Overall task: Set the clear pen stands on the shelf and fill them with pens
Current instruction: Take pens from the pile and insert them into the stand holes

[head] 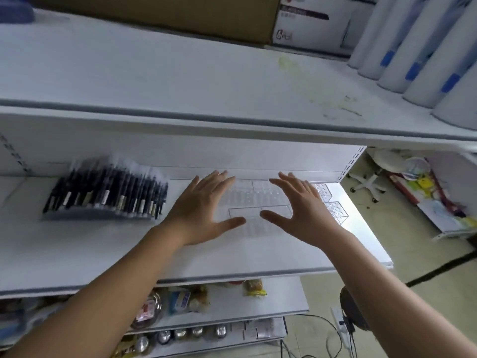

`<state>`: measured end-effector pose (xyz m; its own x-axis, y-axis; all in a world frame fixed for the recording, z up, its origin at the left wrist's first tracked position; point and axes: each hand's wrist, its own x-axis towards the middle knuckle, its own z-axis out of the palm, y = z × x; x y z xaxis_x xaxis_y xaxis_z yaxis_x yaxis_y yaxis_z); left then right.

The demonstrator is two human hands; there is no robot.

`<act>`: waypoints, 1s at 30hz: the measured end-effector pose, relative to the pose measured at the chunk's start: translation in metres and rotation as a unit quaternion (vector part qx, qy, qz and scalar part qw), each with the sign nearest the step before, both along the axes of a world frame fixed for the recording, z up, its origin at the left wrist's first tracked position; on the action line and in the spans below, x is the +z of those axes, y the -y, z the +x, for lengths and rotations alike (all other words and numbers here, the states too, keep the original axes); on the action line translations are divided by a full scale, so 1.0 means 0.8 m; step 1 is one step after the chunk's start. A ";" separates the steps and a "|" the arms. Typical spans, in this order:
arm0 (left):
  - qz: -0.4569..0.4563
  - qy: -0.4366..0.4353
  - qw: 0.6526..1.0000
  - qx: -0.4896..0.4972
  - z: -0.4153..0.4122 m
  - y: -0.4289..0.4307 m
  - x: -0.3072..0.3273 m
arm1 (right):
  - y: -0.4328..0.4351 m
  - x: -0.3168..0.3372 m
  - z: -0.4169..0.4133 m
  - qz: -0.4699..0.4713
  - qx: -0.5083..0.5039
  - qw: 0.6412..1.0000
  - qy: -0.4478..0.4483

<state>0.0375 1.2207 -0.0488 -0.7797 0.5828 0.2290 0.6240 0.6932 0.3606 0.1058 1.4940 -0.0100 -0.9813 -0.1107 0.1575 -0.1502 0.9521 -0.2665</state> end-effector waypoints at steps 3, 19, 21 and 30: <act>-0.020 -0.036 0.999 -0.018 -0.018 -0.003 0.003 | 0.004 -0.001 -0.015 0.036 0.022 0.999 -0.019; -0.094 -0.127 0.984 0.078 0.043 -0.017 -0.005 | 0.004 -0.038 0.007 0.104 0.071 0.986 -0.105; -0.119 -0.123 0.981 0.094 0.068 -0.026 0.000 | -0.006 -0.034 0.026 0.088 0.060 0.989 -0.107; -0.099 -0.111 0.978 0.146 0.181 -0.039 0.012 | -0.038 -0.037 0.125 0.044 0.031 0.989 -0.138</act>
<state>0.1823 1.2519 -0.0393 -0.8634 0.3923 0.3173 0.4365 0.8962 0.0797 0.2060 1.5243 -0.0396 -0.8932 -0.1953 0.4050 -0.2650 0.9563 -0.1234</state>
